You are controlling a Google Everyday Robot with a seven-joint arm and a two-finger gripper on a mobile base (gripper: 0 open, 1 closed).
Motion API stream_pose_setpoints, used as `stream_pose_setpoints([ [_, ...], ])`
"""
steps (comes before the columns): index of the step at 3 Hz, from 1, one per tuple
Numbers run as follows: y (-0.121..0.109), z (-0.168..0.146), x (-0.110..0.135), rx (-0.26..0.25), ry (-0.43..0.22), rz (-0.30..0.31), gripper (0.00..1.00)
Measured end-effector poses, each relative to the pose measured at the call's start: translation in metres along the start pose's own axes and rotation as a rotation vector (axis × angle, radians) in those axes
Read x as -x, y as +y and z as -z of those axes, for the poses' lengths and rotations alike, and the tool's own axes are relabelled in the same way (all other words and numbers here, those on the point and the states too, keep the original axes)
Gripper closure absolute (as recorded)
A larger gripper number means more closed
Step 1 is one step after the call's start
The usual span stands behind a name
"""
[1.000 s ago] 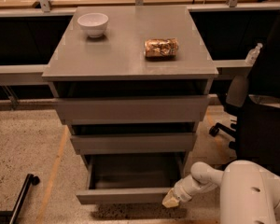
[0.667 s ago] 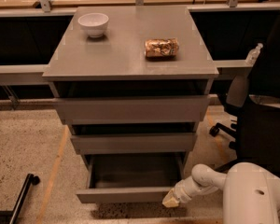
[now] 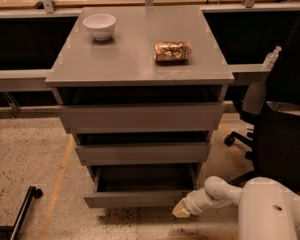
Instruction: Close bottom drawer
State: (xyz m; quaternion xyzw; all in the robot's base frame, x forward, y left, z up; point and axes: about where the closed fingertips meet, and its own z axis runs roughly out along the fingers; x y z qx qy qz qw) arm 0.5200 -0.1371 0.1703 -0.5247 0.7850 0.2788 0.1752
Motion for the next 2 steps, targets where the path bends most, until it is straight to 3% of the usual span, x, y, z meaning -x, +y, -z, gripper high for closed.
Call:
stream_pose_setpoints([
  [1, -0.026, -0.007, 0.016, -0.062, 0.001, 0.055, 1.00],
  [2, -0.043, -0.012, 0.025, -0.086, 0.001, 0.092, 1.00],
])
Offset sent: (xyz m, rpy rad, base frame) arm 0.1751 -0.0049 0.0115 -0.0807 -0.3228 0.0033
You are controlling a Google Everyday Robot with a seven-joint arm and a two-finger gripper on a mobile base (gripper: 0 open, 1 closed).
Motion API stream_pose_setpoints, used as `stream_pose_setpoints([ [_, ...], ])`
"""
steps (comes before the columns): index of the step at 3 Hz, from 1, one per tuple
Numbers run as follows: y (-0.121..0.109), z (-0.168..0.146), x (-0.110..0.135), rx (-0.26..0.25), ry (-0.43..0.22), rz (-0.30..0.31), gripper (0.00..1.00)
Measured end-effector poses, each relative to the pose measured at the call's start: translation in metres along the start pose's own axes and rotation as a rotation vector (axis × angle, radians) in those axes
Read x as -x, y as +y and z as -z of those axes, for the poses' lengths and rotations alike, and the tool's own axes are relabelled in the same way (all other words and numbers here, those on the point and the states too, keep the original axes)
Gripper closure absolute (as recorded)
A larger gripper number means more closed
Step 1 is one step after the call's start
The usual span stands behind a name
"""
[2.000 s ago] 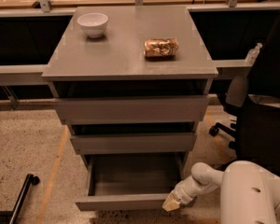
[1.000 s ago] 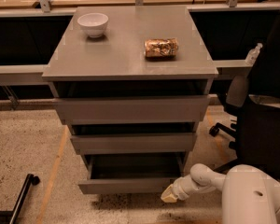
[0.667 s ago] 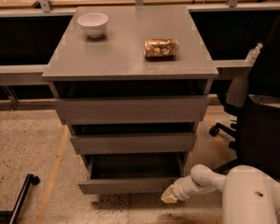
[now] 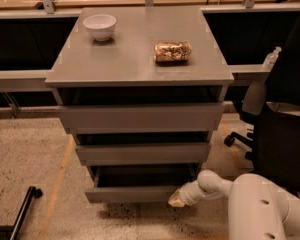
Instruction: Close bottom drawer
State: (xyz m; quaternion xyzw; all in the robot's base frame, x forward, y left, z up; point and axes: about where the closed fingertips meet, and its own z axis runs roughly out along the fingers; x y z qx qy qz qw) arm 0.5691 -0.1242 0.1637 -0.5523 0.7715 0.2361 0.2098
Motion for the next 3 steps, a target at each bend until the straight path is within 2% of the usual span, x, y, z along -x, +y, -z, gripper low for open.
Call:
stream_pose_setpoints([
  [1, 0.002, -0.002, 0.000, 0.004, 0.000, -0.001, 0.85],
  [2, 0.004, -0.004, 0.000, 0.008, -0.001, -0.001, 0.61],
  [3, -0.006, -0.010, 0.005, -0.021, -0.005, -0.007, 0.62],
])
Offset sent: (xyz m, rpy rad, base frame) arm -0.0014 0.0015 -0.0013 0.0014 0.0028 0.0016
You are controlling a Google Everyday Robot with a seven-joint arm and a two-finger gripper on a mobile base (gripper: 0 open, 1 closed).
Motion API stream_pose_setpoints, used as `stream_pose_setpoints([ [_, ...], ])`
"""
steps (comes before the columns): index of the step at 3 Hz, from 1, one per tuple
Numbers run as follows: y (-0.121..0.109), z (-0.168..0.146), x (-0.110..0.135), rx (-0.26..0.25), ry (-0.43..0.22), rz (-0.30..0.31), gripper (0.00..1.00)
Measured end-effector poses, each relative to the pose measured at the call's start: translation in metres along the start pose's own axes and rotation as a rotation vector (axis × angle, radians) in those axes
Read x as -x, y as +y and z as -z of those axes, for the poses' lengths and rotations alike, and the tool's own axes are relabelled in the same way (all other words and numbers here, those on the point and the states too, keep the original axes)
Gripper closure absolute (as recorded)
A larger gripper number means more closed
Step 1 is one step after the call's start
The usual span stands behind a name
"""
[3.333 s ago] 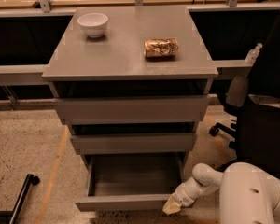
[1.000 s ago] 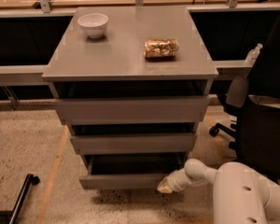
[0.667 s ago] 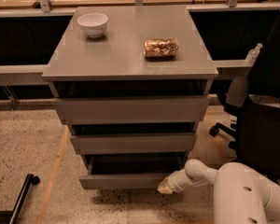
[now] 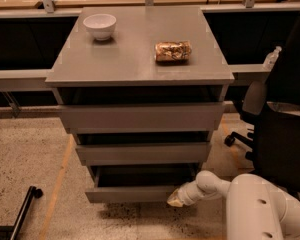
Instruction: Close bottom drawer
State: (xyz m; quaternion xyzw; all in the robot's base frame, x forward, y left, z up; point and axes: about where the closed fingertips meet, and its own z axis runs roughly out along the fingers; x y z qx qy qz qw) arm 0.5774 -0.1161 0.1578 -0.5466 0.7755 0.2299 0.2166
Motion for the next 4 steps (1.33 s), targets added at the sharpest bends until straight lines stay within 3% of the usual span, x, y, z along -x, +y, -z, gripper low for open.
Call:
stream_pose_setpoints([
  [1, -0.014, -0.007, 0.005, -0.039, -0.010, 0.009, 0.87],
  [2, -0.045, -0.003, 0.014, -0.112, -0.021, 0.024, 1.00],
  [4, -0.040, -0.005, 0.013, -0.108, -0.021, 0.024, 0.59],
])
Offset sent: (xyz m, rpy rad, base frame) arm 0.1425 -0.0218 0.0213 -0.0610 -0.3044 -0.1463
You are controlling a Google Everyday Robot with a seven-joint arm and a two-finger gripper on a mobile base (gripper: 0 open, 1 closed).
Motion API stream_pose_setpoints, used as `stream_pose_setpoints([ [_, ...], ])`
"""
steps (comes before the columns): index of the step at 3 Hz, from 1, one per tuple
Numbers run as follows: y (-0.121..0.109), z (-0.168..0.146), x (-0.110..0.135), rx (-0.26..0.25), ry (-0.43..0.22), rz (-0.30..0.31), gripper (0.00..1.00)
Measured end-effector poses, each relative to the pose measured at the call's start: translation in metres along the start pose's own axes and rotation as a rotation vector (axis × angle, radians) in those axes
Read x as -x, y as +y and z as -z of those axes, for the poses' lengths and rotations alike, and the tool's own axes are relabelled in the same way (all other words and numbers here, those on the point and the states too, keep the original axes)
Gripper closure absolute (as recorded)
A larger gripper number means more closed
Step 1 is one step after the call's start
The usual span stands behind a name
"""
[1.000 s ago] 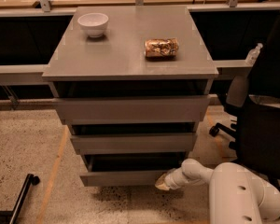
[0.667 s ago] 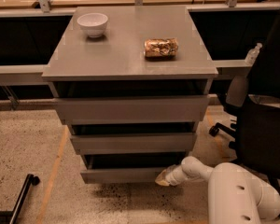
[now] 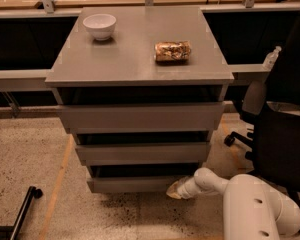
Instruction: Close bottom drawer
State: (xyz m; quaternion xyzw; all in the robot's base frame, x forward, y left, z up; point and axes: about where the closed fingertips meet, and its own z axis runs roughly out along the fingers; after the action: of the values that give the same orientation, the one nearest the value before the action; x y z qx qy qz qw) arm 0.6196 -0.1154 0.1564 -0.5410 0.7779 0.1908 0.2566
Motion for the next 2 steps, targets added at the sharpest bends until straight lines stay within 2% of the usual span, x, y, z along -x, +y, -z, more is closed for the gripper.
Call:
stream_pose_setpoints([
  [2, 0.0043, -0.0042, 0.0003, 0.008, -0.001, 0.000, 0.12],
])
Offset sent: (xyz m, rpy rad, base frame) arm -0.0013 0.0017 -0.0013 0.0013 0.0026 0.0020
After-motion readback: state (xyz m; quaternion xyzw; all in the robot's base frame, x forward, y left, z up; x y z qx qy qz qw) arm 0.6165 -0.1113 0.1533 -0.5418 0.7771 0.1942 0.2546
